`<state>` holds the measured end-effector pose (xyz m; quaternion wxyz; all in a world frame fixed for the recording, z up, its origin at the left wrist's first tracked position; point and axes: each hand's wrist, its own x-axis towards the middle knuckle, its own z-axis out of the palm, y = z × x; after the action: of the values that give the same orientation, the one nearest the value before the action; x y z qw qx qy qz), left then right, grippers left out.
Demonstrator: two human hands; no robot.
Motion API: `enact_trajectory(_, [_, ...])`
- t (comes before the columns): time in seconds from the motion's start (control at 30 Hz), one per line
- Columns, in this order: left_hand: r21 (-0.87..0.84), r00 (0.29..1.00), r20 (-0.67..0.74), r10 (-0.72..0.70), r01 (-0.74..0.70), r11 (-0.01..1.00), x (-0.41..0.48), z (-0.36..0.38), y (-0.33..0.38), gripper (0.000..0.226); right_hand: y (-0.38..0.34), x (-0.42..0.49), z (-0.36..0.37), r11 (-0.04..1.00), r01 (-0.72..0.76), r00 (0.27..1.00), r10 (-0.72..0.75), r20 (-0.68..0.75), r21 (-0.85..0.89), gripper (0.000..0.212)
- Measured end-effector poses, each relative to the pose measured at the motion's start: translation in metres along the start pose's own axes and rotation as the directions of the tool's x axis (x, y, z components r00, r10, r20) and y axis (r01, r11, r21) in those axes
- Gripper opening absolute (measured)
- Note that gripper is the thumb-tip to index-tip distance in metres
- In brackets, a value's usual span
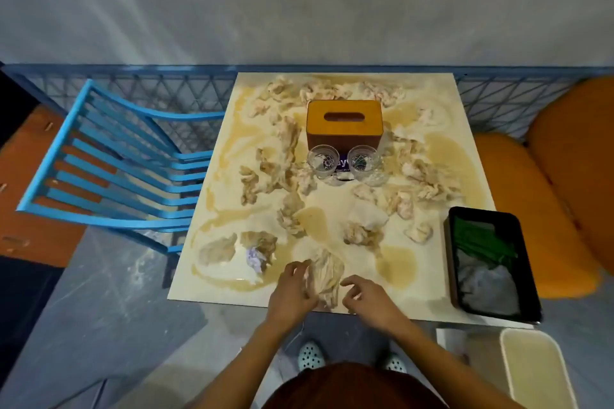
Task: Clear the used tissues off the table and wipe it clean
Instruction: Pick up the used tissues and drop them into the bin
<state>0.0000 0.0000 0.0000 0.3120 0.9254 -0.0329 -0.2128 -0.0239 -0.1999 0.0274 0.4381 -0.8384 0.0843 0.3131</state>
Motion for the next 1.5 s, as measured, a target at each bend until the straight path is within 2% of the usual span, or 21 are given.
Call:
enact_trajectory(0.17, [0.11, 1.0, 0.022, -0.014, 0.012, 0.994, 0.006, 0.005, 0.0, 0.083, -0.006, 0.005, 0.006, 0.999, -0.004, 0.999, 0.002, -0.053, -0.054, 0.054])
enact_trajectory(0.27, [0.068, 0.999, 0.049, -0.011, 0.008, 0.998, 0.01, 0.004, 0.0, 0.077, -0.005, 0.006, 0.011, 0.998, 0.016, 0.998, -0.02, -0.064, -0.061, 0.064])
enact_trajectory(0.33, [-0.009, 0.998, 0.05, -0.029, 0.03, 1.0, 0.012, 0.004, 0.0, 0.073, -0.003, 0.009, 0.017, 0.998, 0.024, 0.998, -0.027, -0.055, -0.052, 0.067])
enact_trajectory(0.43, [-0.166, 0.995, 0.05, -0.087, 0.094, 0.982, 0.011, 0.0, 0.005, 0.067, -0.009, 0.013, 0.025, 0.999, 0.014, 0.997, -0.01, -0.075, 0.053, 0.066])
enact_trajectory(0.57, [-0.429, 0.985, 0.075, -0.157, 0.174, 0.886, 0.006, -0.009, 0.008, 0.068, -0.017, 0.02, 0.032, 0.969, -0.023, 0.994, 0.048, -0.094, 0.246, 0.063])
enact_trajectory(0.67, [-0.527, 0.984, 0.099, -0.146, 0.176, 0.831, 0.004, -0.013, 0.008, 0.065, -0.019, 0.025, 0.036, 0.934, -0.01, 0.991, 0.057, -0.121, 0.356, 0.064])
enact_trajectory(0.8, [-0.572, 0.983, 0.174, -0.06, 0.15, 0.807, 0.001, -0.019, 0.004, 0.056, -0.027, 0.029, 0.029, 0.942, 0.058, 0.978, 0.012, -0.207, 0.33, 0.049])
enact_trajectory(0.93, [-0.547, 0.986, 0.149, -0.069, 0.14, 0.825, 0.0, -0.037, -0.012, 0.037, -0.028, 0.034, 0.023, 0.95, 0.089, 0.974, -0.02, -0.227, 0.301, 0.044])
enact_trajectory(1.13, [-0.414, 0.982, -0.088, -0.167, 0.116, 0.903, 0.007, -0.068, -0.041, 0.026, -0.032, 0.039, 0.022, 0.944, 0.098, 0.974, -0.026, -0.225, 0.314, 0.043])
enact_trajectory(1.27, [-0.313, 0.963, -0.235, -0.133, 0.054, 0.948, 0.011, -0.08, -0.059, 0.022, -0.036, 0.039, 0.025, 0.943, 0.094, 0.976, -0.024, -0.216, 0.32, 0.043])
enact_trajectory(1.4, [-0.149, 0.958, -0.274, -0.082, 0.041, 0.988, 0.014, -0.087, -0.066, 0.032, -0.039, 0.038, 0.024, 0.945, 0.098, 0.977, -0.031, -0.213, 0.313, 0.042])
enact_trajectory(1.5, [-0.024, 0.96, -0.244, -0.136, 0.135, 0.991, 0.019, -0.086, -0.07, 0.043, -0.04, 0.036, 0.023, 0.944, 0.096, 0.977, -0.03, -0.21, 0.316, 0.041])
